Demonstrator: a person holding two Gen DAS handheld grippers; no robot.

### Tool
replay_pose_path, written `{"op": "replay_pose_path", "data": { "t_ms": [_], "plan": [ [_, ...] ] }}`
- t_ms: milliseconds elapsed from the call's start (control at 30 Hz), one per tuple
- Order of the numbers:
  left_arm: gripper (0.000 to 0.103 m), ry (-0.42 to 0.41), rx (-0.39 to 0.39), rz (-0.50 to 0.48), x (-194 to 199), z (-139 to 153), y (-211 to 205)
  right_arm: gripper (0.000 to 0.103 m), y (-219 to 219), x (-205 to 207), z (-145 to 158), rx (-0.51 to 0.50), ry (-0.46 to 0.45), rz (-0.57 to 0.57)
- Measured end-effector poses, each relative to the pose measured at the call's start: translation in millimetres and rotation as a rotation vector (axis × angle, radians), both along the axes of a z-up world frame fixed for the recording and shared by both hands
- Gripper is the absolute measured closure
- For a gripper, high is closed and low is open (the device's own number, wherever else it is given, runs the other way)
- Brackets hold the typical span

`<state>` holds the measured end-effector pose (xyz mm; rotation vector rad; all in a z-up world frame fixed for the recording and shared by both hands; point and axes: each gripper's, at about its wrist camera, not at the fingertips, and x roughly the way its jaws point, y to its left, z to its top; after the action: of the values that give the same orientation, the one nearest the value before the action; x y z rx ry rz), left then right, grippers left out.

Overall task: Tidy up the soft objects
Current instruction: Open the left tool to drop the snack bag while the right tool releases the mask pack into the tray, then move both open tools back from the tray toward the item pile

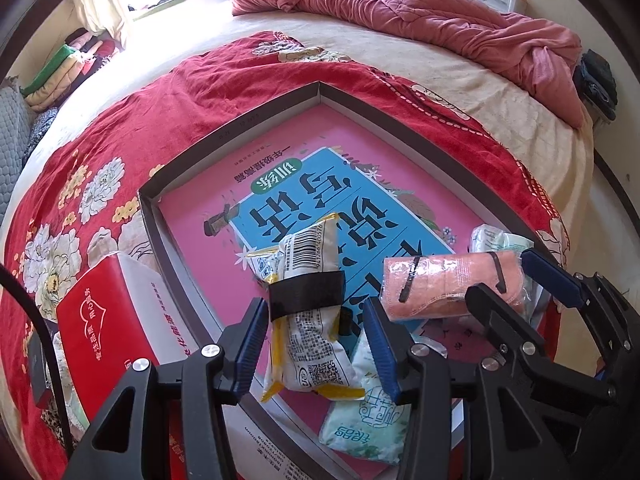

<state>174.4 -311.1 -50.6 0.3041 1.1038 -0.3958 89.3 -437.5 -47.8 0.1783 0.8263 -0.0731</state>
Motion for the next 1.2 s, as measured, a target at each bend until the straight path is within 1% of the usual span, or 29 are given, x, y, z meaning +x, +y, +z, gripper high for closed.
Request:
{"op": "replay_pose_path", "data": {
  "t_ms": [100,200,367,400,433,567,633,800,867,1000,1200],
  "plan": [
    [0.054,-0.006,-0.008,0.004,-1,3,2,0.037,-3,-1,1,-0.002,-0.009,-0.012],
    [0.054,-0.012,-0.019,0.007,-3,7,4,0.036,-4,-2,3,-0.006,-0.017,-0.020],
    [0.050,-0.020,-0.030,0.007,-9,14,7,0.034,-4,-5,6,-0.022,-0.030,-0.033],
    [0.048,-0.021,-0.033,0.007,-11,15,8,0.033,-5,-6,7,-0.026,-0.035,-0.037],
    [0.045,-0.025,-0.034,0.010,-12,17,8,0.032,-5,-6,8,-0.030,-0.038,-0.038],
    [0.041,-0.045,-0.039,0.012,-20,26,11,0.032,-5,-8,10,-0.049,-0.044,-0.054],
    [0.039,-0.056,-0.038,0.016,-22,31,14,0.032,-7,-8,11,-0.040,-0.048,-0.059],
    [0.037,-0.073,-0.055,0.041,-27,42,25,0.031,-9,-13,15,-0.042,-0.071,-0.076],
    [0.037,-0.081,-0.059,0.050,-30,45,29,0.028,-9,-15,18,-0.042,-0.079,-0.076],
    [0.035,-0.091,-0.067,0.059,-35,51,37,0.027,-9,-18,24,-0.035,-0.102,-0.081],
    [0.032,-0.102,-0.090,0.072,-44,61,46,0.027,-5,-23,33,-0.054,-0.122,-0.086]
  ]
}}
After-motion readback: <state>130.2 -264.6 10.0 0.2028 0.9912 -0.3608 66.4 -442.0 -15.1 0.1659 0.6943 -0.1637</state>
